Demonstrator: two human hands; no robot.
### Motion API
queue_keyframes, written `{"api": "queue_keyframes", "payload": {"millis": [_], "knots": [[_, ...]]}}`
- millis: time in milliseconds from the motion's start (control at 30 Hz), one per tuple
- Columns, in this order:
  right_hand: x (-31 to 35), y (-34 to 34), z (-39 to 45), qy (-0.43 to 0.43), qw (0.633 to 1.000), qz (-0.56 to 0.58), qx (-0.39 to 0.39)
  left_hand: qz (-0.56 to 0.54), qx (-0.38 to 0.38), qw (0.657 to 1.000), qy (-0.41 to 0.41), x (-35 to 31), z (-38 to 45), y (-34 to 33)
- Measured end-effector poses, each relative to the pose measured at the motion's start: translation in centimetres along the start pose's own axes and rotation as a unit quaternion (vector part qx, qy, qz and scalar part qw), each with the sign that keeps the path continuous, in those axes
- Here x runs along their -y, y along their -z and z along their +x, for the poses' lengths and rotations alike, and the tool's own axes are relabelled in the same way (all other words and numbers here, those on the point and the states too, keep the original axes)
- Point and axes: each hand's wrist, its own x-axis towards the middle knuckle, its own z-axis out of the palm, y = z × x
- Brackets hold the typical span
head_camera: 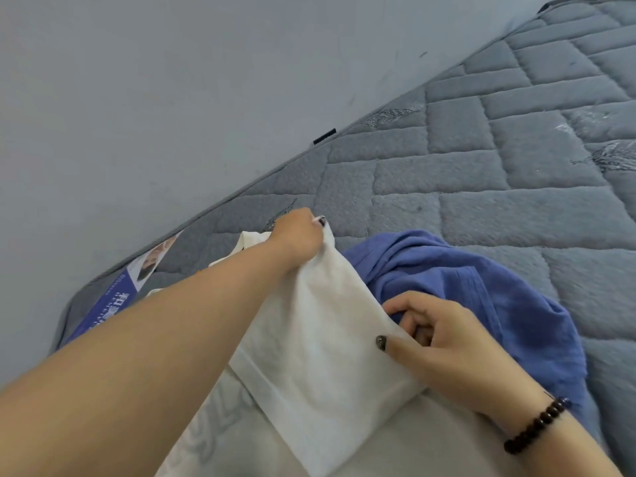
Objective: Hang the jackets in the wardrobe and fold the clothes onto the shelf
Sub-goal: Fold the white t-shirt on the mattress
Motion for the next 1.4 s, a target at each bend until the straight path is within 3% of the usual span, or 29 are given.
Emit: {"api": "queue_keyframes", "payload": {"millis": [200, 333, 500, 600, 833, 1000, 1100, 1167, 1267, 1333, 1400], "knots": [[-0.5, 0.2, 0.3, -0.016, 0.999, -0.010, -0.032, -0.077, -0.136, 0.986, 0.060, 2.5, -0.5, -1.2], [-0.4, 0.0, 0.4, -0.027, 0.998, -0.027, -0.042, -0.130, -0.190, 0.973, -0.019, 2.3, -5.6, -1.6], [-0.2, -0.3, 0.3, -0.023, 0.997, -0.055, -0.048, -0.004, -0.098, 0.992, -0.077, 3.9, -19.0, -6.0], [-0.1, -0.4, 0.3, -0.030, 0.996, -0.065, -0.046, 0.065, -0.097, 0.989, -0.089, 5.2, -24.1, -9.3], [1.6, -1.3, -0.2, -0.065, 0.985, -0.148, -0.060, 0.042, -0.129, 0.987, -0.088, 5.0, -24.4, -10.1], [3.2, -5.3, -0.9, -0.075, 0.909, -0.401, -0.091, 0.014, -0.140, 0.985, -0.097, 5.6, -24.4, -10.1], [3.0, -6.1, -1.2, -0.095, 0.911, -0.388, -0.097, -0.018, -0.154, 0.981, -0.114, 5.9, -24.5, -9.9], [3.1, -6.0, -1.1, -0.137, 0.921, -0.350, -0.098, -0.100, -0.176, 0.968, -0.149, 6.2, -25.1, -9.2], [3.2, -6.0, -0.8, -0.164, 0.907, -0.373, -0.102, -0.265, -0.209, 0.922, -0.190, 8.2, -27.9, -6.9], [3.5, -6.2, -0.5, -0.181, 0.908, -0.366, -0.089, -0.256, -0.315, 0.895, -0.185, 11.6, -30.5, -5.7], [4.6, -6.4, -0.2, -0.219, 0.901, -0.368, -0.074, -0.236, -0.402, 0.877, -0.115, 15.7, -32.5, -4.8]]}}
